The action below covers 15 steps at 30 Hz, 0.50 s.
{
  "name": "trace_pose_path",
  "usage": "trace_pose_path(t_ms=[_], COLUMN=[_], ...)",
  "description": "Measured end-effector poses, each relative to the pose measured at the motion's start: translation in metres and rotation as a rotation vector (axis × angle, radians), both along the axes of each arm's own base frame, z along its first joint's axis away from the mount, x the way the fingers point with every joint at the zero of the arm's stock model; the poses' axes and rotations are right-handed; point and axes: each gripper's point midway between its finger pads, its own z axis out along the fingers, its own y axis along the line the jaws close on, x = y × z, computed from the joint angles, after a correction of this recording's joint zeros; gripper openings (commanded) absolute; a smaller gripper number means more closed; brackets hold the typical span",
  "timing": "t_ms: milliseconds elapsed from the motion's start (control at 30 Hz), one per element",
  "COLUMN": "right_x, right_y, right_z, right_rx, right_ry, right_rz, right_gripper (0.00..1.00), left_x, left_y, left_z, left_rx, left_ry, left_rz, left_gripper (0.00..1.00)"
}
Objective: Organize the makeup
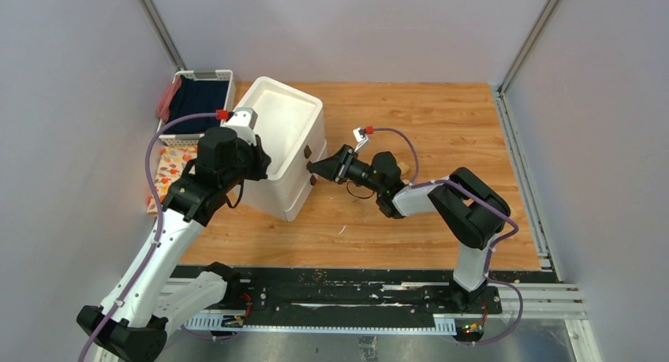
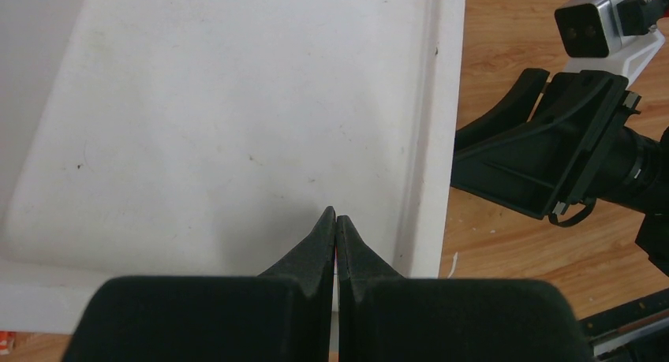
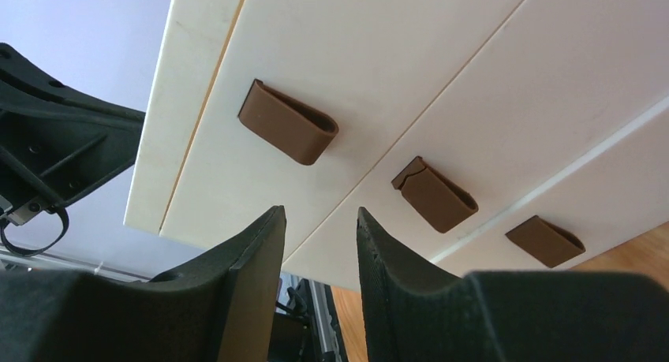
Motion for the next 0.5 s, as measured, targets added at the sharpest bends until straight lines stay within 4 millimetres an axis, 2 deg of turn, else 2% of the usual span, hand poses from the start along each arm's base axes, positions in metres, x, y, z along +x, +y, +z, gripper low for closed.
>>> trace_pose_path(t_ms=[233,500], right_x=[0.013,0.030], right_y=[-0.004,0.011], right_z=[0.002,0.016], right_rx=[0.042,0.097], right_ry=[-0.014,-0.033], right_rz=[-0.022,-0.001], right_gripper=[0.43,0.43], left_x=[0.000,0.000], left_y=[0.001,0.003], left_z=[-0.001,-0.002], left_rx=[0.005,0.019], left_ry=[0.002,0.005], left_rz=[0.001,0.008], left_gripper=[0.00,0.00])
